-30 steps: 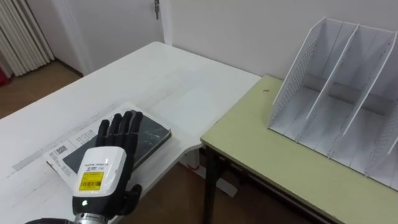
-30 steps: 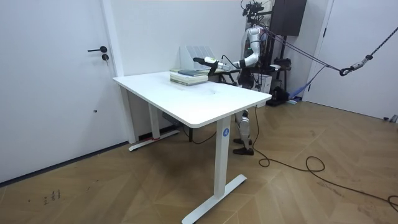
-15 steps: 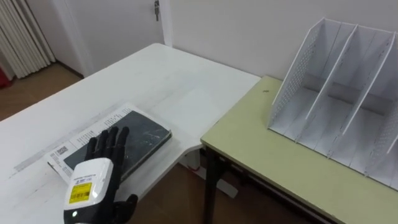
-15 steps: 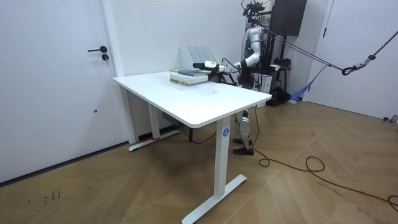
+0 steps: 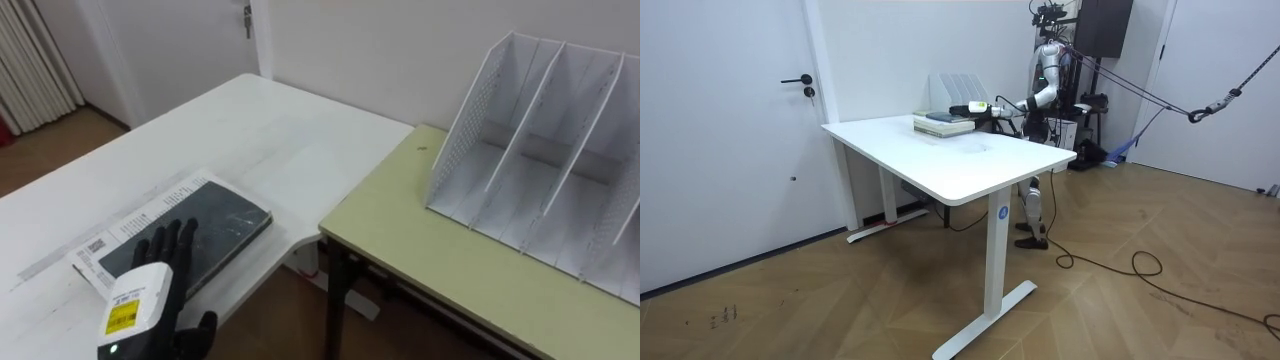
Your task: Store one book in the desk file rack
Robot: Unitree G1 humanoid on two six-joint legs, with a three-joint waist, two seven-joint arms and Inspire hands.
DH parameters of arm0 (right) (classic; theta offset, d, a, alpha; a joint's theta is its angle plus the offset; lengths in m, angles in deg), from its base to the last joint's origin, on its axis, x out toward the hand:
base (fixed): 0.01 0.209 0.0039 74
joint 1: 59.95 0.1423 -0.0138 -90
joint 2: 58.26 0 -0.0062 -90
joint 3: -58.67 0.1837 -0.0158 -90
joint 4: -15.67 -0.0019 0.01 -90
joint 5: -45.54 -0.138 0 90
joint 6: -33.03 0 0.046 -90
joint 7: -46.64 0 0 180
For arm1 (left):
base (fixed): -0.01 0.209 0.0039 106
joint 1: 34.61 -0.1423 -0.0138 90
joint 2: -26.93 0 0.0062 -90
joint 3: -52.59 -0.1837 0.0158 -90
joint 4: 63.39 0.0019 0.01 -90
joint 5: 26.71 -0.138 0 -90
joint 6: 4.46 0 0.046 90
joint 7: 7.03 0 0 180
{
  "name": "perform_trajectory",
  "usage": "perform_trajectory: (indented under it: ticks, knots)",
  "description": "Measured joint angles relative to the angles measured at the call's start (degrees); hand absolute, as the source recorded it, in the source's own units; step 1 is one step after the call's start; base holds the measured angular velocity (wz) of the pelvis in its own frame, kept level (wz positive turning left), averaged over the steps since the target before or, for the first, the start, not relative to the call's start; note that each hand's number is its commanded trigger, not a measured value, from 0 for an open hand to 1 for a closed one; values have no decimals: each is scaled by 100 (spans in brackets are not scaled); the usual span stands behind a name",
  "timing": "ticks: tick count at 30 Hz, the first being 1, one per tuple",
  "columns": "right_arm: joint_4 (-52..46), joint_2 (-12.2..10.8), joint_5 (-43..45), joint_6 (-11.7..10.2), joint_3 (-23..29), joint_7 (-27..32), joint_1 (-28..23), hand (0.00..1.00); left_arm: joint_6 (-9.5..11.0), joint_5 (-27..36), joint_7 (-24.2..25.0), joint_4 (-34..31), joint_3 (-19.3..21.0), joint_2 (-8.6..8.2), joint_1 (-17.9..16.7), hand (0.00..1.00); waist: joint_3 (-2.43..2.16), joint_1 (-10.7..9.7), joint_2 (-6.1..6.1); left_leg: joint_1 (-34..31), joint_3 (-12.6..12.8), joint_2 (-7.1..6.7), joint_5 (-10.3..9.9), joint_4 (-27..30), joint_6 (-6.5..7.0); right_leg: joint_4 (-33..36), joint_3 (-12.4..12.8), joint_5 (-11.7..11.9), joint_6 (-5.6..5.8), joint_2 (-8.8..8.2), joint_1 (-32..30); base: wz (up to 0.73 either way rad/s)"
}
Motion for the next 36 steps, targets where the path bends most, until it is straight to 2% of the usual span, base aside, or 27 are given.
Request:
perform_trajectory:
  ticks: [1, 2, 6, 8, 13, 30, 36]
  knots:
    - [-6, 0, 9, 3, 13, 8, -2, 0, -10, 1, 37, 1, 0, 0, 0, 75, 0, 0, 1, 3, 5, 1, 0, 0, 0, 5, 4, 0, 0, 0, 1, 0]
    - [-9, 1, 9, 11, 15, 17, -1, 0, -13, 1, 48, 24, 0, 0, 2, 100, -1, 1, 4, 8, 9, 2, 0, 0, 0, 21, 8, 0, 0, 1, 0, 0]
    - [-60, 29, 12, 122, 21, 18, -2, 0, -87, -4, -5, 76, 18, -2, 51, 100, 0, 0, 12, 36, 69, 11, 0, -6, 0, 43, 27, 0, 0, 4, 3, -5]
    - [-65, 54, 13, 166, 25, 20, -1, 0, -121, -16, -96, 127, 163, -3, 193, 100, -9, 3, 27, 90, 96, 15, 0, -60, -2, 51, 51, 0, 0, 9, 34, -8]
    - [-88, 67, 18, 244, 87, 48, -3, 0, -123, -43, -321, 261, 278, -9, 353, 100, -19, -5, 47, 113, 144, 16, 0, -62, -2, 49, 63, 0, -1, 9, 43, -3]
    - [-247, 106, 136, 247, 139, 187, -80, 0, -150, -22, -429, 360, 371, 5, 522, 100, -33, -48, 45, 196, 212, 27, 11, -56, -11, 36, 78, -2, -2, -11, 67, -1]
    - [-264, 118, 103, 244, 125, 183, -82, 0, -192, 313, -367, 309, 372, -11, 537, 100, -49, -74, 65, 190, 182, 35, 10, -60, -13, 34, 67, -4, -4, -18, 85, 0]
